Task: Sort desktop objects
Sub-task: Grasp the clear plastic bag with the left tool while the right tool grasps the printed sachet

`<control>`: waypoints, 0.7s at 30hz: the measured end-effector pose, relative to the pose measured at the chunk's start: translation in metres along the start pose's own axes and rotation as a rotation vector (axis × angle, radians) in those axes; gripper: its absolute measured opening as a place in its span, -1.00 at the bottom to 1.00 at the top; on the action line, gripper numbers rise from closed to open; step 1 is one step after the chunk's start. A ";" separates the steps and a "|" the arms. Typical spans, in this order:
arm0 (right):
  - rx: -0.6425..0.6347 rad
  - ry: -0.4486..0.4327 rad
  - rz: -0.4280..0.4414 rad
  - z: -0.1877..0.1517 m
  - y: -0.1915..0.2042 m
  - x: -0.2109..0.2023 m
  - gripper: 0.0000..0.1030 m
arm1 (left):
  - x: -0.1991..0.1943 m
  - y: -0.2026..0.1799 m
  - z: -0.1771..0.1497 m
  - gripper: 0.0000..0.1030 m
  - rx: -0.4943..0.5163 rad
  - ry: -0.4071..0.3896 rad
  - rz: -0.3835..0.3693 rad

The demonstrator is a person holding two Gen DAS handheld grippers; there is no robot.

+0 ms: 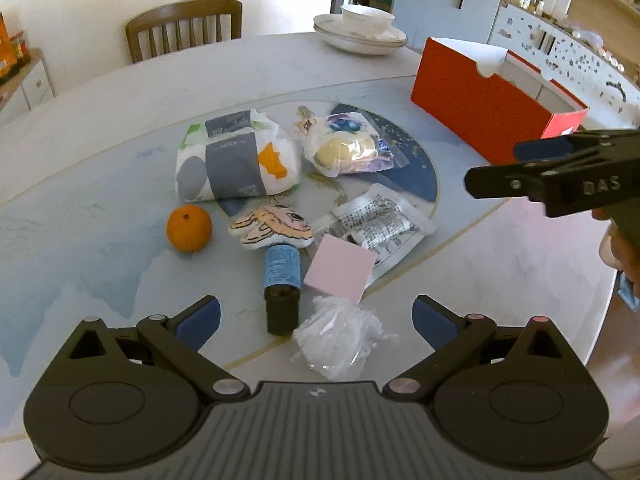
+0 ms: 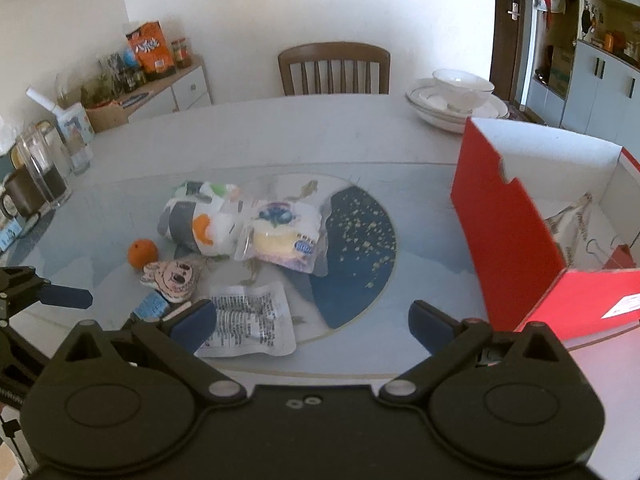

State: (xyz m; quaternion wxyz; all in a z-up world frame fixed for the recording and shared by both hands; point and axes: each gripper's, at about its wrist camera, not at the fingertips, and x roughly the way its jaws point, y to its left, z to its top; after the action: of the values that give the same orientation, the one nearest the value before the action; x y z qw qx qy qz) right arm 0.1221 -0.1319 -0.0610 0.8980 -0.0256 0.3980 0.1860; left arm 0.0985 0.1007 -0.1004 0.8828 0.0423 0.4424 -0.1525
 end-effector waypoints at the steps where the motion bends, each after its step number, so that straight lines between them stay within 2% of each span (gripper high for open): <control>1: -0.005 0.008 -0.005 -0.001 0.002 0.003 0.99 | -0.001 -0.002 -0.002 0.99 0.017 -0.007 0.000; 7: -0.037 0.047 -0.016 -0.005 0.014 0.025 0.99 | -0.006 -0.017 -0.008 0.98 0.118 -0.042 -0.012; 21: -0.100 0.089 -0.023 0.004 0.048 0.069 0.97 | 0.000 -0.034 -0.016 0.97 0.186 -0.037 -0.045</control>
State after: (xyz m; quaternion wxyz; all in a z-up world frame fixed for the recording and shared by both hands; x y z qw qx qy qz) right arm 0.1508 -0.0649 -0.1036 0.8790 -0.0831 0.4274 0.1941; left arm 0.0758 0.0715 -0.1085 0.8794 0.1112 0.4107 -0.2137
